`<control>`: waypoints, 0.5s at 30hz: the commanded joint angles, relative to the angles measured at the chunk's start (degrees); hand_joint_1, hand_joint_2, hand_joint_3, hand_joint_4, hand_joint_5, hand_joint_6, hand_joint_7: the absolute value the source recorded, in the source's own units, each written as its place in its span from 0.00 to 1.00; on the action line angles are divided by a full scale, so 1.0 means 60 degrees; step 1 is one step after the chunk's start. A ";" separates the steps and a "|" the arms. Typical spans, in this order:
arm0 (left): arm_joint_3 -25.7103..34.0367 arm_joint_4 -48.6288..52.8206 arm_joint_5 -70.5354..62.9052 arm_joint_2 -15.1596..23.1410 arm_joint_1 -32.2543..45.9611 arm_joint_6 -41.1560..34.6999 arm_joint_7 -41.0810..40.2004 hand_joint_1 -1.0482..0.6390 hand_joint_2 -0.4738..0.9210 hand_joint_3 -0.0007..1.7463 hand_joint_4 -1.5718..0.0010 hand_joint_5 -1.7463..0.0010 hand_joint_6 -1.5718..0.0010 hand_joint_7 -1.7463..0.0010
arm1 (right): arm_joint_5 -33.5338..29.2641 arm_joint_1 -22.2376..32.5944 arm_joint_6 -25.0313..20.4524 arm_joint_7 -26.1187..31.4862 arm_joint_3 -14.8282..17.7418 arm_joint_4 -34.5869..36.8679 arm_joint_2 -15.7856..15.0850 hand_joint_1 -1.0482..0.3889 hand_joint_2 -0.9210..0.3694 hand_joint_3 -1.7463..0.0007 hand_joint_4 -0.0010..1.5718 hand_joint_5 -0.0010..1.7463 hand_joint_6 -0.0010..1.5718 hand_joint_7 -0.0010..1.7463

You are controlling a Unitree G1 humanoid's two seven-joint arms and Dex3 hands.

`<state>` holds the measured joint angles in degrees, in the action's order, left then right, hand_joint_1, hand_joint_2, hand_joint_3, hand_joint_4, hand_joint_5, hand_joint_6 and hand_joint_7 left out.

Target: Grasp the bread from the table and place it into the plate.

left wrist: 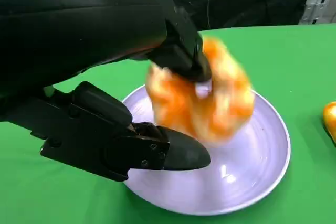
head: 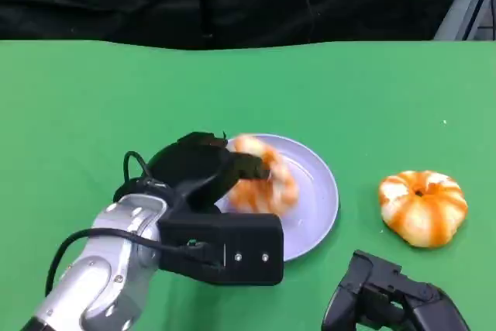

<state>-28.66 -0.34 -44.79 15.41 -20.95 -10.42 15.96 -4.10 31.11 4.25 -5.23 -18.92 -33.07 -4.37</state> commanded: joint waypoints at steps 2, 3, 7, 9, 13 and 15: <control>0.0262 -0.0045 0.0000 0.0101 0.0192 0.0327 -0.0595 0.21 1.00 0.22 0.83 0.81 0.32 0.94 | 0.0000 0.0027 -0.0048 -0.0008 0.0032 -0.0061 -0.0096 0.78 0.39 0.24 0.43 1.00 0.38 0.93; 0.0292 -0.0036 0.0006 0.0097 0.0210 0.0383 -0.0681 0.21 1.00 0.22 0.83 0.81 0.33 0.94 | 0.0000 0.0027 -0.0052 -0.0008 0.0033 -0.0063 -0.0097 0.78 0.39 0.24 0.43 1.00 0.38 0.93; 0.0395 -0.0210 0.0004 0.0216 0.0237 0.0544 -0.0621 0.22 1.00 0.24 0.85 0.82 0.45 0.99 | 0.0052 0.0020 0.0021 -0.0032 0.0052 -0.0007 -0.0103 0.79 0.39 0.24 0.43 1.00 0.38 0.93; 0.0425 -0.0352 -0.0016 0.0328 0.0254 0.0580 -0.0477 0.22 1.00 0.24 0.88 0.82 0.61 1.00 | 0.0059 0.0019 0.0035 -0.0032 0.0051 0.0007 -0.0093 0.79 0.39 0.24 0.43 1.00 0.38 0.93; 0.0562 -0.0625 0.0111 0.0469 0.0395 0.0624 -0.0336 0.24 1.00 0.22 0.96 0.70 0.78 1.00 | 0.0002 0.0012 0.0020 0.0004 0.0015 0.0013 -0.0064 0.79 0.39 0.24 0.43 1.00 0.38 0.93; 0.0954 -0.1072 0.0433 0.0564 0.0794 0.0887 -0.0617 0.26 1.00 0.20 0.93 0.65 0.77 0.98 | -0.0029 0.0002 0.0033 0.0026 -0.0040 0.0028 -0.0037 0.79 0.39 0.24 0.43 1.00 0.38 0.93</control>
<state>-25.66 -3.68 -44.21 17.28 -18.53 -6.57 13.03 -4.11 30.99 4.18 -5.30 -18.97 -32.98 -4.36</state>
